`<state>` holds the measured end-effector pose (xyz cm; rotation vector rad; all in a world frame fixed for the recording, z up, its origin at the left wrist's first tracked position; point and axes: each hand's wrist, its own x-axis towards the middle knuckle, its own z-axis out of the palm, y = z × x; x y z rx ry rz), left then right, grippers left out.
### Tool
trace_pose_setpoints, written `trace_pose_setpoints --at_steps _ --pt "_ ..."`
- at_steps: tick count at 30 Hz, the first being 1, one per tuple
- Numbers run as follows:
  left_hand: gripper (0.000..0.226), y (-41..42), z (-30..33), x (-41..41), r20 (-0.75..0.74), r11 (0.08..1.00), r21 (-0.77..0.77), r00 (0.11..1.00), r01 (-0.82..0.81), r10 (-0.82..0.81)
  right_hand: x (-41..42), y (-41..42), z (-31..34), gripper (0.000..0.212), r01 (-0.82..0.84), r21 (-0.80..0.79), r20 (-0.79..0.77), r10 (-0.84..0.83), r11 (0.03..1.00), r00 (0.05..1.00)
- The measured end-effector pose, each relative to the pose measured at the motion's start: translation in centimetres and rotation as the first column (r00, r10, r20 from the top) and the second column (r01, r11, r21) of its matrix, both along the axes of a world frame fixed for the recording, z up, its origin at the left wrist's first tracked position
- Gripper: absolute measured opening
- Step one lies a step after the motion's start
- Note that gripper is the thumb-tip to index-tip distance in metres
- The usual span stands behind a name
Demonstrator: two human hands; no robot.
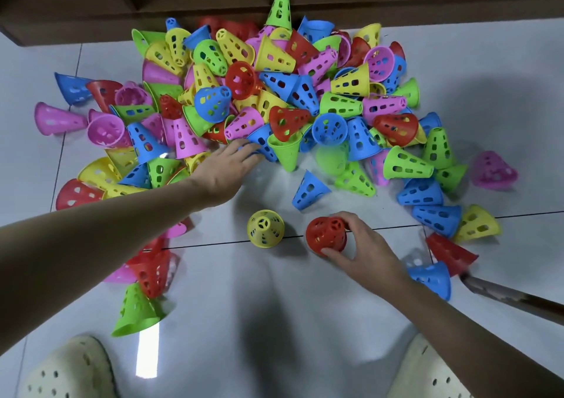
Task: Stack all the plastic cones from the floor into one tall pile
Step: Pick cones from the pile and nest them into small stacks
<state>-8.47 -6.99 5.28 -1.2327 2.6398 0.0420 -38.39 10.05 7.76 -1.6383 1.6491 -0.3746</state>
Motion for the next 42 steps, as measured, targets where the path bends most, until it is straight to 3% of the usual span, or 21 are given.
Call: trace_pose_setpoints --at_steps 5,12,17,21,26,29,33,38,42 --pt "0.072 -0.7 0.0 1.0 -0.074 0.998 0.056 0.996 -0.039 0.043 -0.4 -0.3 -1.3 0.06 -0.141 -0.029 -0.113 0.136 0.99 0.984" --pt "0.094 -0.5 1.0 2.3 0.042 0.99 0.134 0.998 -0.042 0.036 0.1 -1.0 -1.3 0.056 -0.09 -0.077 -0.095 0.082 0.993 0.992" --pt "0.083 0.9 1.4 2.3 0.077 0.967 0.201 0.987 -0.155 0.142 0.5 -1.5 -1.1 0.056 -0.076 -0.058 -0.085 0.071 0.995 0.994" --pt "0.059 1.8 1.5 2.7 0.129 0.983 0.172 0.991 -0.062 0.04 0.7 -1.8 -1.1 0.056 -0.066 -0.059 -0.088 0.06 0.996 0.994" --pt "0.054 2.9 1.8 2.9 0.102 0.982 0.174 0.993 -0.07 0.053 1.3 -2.0 -1.3 0.057 -0.063 -0.076 -0.109 0.055 0.995 0.993" --pt "0.058 3.3 1.8 3.2 0.02 0.984 0.175 0.999 -0.041 0.038 1.6 -1.9 -1.2 0.057 -0.054 -0.072 -0.107 0.046 0.996 0.993" --pt "0.059 3.7 2.4 3.7 -0.224 0.99 0.131 0.971 -0.051 0.08 1.9 -1.8 -1.2 0.058 -0.037 -0.049 -0.1 0.032 0.998 0.994" --pt "0.059 5.2 4.6 2.7 -0.519 0.968 0.169 0.818 -0.187 0.249 2.0 -1.8 -1.0 0.056 -0.046 -0.026 -0.114 0.042 0.999 0.993" --pt "0.052 8.3 6.6 2.2 -0.61 0.954 0.268 0.743 -0.133 0.275 1.8 -1.7 -1.0 0.062 -0.091 -0.007 -0.128 0.089 0.996 0.988"
